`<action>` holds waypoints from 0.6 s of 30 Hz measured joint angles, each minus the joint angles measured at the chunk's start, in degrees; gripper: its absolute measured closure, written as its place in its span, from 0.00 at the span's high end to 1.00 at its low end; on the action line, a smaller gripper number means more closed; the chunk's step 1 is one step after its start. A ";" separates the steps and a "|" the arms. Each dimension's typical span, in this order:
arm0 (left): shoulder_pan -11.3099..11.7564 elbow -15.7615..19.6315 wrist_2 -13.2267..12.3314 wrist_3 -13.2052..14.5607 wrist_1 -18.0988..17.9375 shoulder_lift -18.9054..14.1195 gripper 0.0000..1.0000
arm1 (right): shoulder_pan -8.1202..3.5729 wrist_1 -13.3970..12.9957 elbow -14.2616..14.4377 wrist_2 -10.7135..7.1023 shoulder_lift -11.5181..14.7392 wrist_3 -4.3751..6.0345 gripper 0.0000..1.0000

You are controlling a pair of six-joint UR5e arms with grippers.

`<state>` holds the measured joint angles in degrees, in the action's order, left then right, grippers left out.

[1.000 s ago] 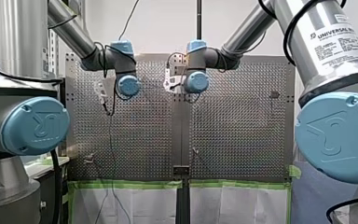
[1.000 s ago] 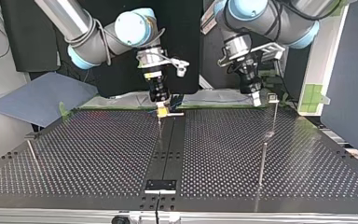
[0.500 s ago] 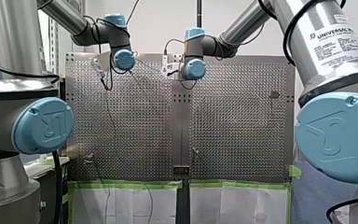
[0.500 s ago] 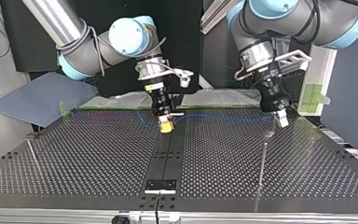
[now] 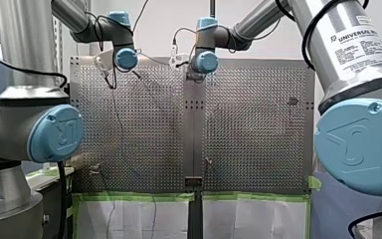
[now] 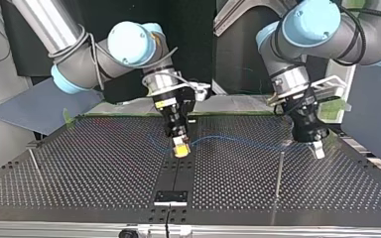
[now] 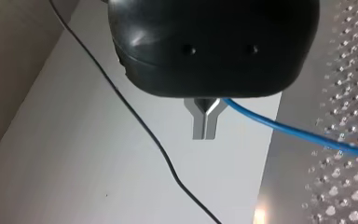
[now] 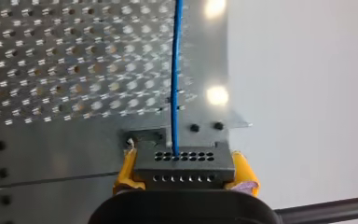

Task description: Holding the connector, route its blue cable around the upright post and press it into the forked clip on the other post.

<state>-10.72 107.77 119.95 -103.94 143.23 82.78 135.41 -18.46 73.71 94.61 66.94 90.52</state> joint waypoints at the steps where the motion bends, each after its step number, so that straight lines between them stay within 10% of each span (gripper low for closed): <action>1: 0.48 -0.22 -0.49 -0.40 0.09 0.29 0.00 | 0.00 0.09 -0.49 -0.09 -0.02 0.01 0.07; 18: 8.64 -1.97 -8.64 -5.10 1.18 3.56 0.00 | -0.67 -0.64 -8.25 0.06 -1.00 0.03 0.07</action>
<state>-2.08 105.80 111.31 -109.04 144.41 86.34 134.75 -19.10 65.46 94.68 65.94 90.55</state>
